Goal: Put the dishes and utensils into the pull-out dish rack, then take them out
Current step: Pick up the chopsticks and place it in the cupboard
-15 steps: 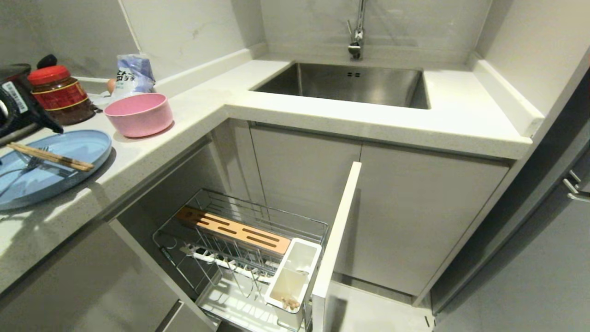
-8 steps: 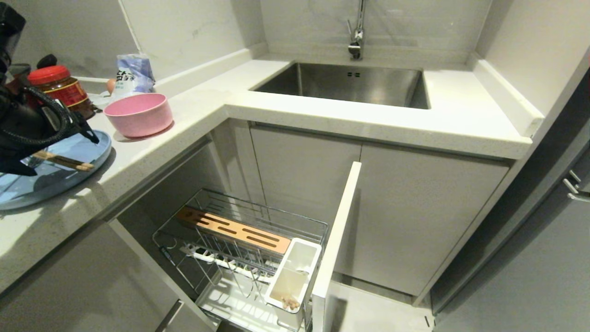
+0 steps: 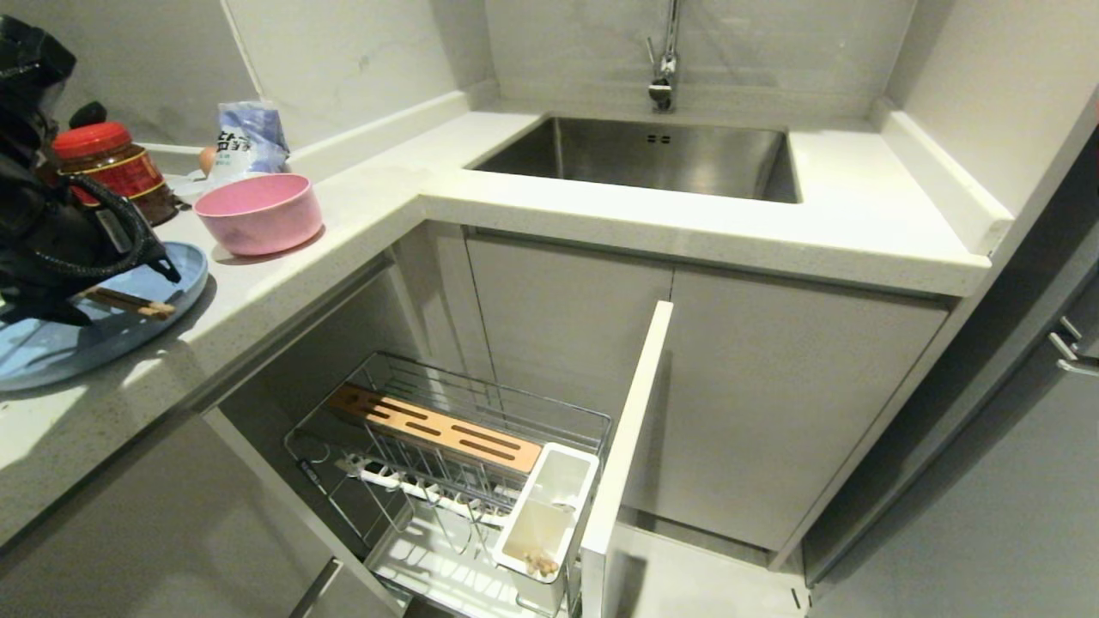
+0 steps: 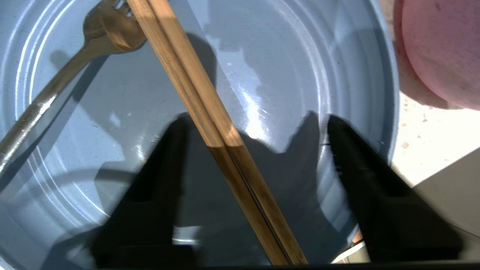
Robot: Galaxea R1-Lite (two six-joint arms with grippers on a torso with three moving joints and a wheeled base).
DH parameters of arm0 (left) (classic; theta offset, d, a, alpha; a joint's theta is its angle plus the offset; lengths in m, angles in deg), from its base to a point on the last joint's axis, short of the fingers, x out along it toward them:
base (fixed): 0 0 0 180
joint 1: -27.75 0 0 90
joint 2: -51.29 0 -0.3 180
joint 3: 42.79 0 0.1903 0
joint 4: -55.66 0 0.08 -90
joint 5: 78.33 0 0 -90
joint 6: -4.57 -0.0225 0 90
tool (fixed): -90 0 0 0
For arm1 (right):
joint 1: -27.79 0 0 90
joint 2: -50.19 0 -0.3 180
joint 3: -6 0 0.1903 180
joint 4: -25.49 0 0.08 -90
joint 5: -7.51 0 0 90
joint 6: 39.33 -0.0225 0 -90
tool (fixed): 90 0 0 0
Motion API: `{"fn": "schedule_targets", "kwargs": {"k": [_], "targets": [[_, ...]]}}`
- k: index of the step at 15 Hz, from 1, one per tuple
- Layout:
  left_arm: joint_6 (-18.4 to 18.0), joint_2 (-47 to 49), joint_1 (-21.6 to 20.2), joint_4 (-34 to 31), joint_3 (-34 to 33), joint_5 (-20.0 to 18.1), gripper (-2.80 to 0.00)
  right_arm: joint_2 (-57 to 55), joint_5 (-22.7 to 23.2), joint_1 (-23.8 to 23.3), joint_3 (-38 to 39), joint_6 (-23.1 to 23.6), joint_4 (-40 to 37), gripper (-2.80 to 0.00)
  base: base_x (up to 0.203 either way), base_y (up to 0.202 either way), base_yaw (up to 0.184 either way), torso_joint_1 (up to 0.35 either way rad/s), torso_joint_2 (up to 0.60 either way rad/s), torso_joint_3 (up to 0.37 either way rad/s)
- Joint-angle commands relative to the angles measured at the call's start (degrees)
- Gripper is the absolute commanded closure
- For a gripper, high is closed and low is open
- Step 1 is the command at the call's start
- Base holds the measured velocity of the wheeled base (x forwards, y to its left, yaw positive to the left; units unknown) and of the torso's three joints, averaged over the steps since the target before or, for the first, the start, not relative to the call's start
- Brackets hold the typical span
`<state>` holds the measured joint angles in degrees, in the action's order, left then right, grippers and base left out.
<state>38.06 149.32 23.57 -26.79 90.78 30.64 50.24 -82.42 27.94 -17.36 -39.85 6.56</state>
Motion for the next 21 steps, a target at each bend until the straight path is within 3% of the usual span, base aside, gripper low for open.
{"fn": "schedule_targets", "kwargs": {"k": [1,11,16,18,21], "targets": [[0.17,-0.04,0.22,-0.49,0.01,0.01,0.0,0.04,0.01,0.02,1.49,0.0,0.05,0.0,0.0,0.0,0.0,0.0,0.0,0.0],[0.26,-0.66,0.31,-0.45,0.05,0.42,0.0,0.04,0.01,0.02,1.49,0.0,0.05,0.0,0.0,0.0,0.0,0.0,0.0,0.0],[0.3,-10.75,0.5,3.41,0.44,1.56,0.0,0.04,0.01,0.02,1.49,0.0,0.05,0.0,0.0,0.0,0.0,0.0,0.0,0.0],[0.7,-15.75,1.91,5.86,0.44,1.46,0.0,0.04,0.01,0.02,1.49,0.0,0.05,0.0,0.0,0.0,0.0,0.0,0.0,0.0],[4.42,-20.24,9.69,8.57,0.45,1.3,0.0,0.04,0.01,0.02,1.49,-0.03,0.05,0.0,0.0,0.0,0.0,0.0,0.0,0.0]]}}
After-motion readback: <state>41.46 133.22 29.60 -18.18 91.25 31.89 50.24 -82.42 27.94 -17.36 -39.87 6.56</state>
